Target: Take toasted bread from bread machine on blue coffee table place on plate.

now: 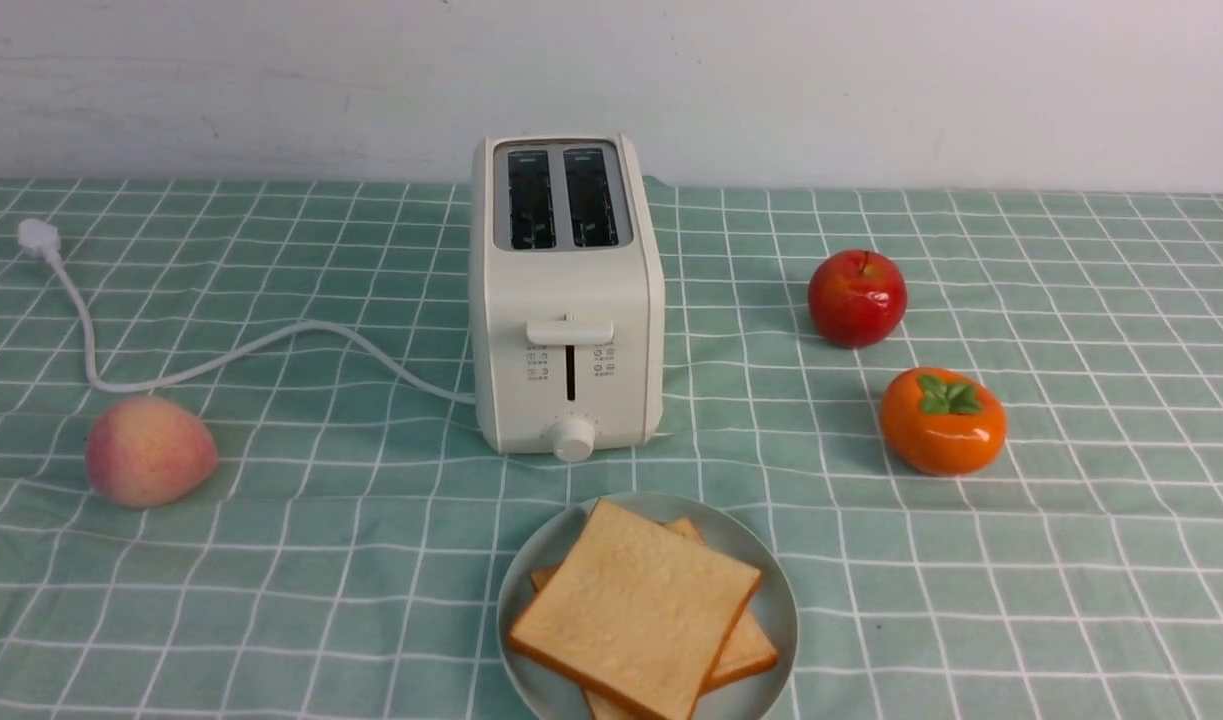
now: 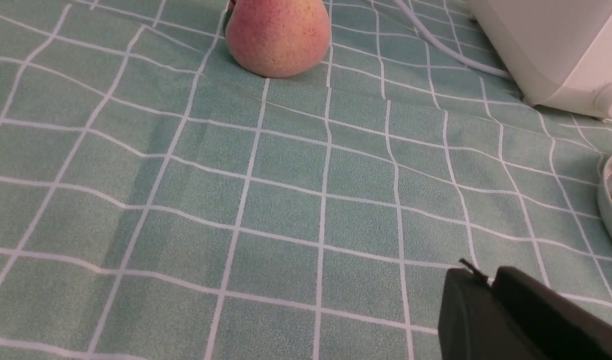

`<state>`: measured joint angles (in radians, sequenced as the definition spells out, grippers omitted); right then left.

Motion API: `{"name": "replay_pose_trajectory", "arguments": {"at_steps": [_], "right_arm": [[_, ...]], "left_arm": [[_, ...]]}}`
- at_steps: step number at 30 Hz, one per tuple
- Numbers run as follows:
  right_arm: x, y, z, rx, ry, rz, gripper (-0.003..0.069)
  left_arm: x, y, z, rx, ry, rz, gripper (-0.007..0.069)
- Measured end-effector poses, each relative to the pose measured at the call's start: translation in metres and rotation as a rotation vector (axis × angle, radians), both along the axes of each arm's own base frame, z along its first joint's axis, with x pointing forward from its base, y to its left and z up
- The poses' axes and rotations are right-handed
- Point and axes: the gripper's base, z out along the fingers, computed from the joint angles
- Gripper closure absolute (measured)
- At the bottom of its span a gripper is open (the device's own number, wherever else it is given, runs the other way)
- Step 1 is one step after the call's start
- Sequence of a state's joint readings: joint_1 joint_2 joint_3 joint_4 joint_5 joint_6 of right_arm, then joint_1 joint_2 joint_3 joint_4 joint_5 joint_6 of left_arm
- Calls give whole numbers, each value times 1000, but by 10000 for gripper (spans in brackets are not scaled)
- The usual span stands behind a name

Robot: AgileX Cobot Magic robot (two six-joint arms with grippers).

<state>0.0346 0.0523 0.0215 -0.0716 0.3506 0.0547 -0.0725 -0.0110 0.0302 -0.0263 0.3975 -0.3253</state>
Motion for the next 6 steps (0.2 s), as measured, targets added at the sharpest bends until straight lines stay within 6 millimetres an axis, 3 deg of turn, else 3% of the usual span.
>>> {"name": "replay_pose_trajectory", "arguments": {"at_steps": [6], "right_arm": [[0,0,0,0,0,0,534]], "left_arm": [[0,0,0,0,0,0,557]]}}
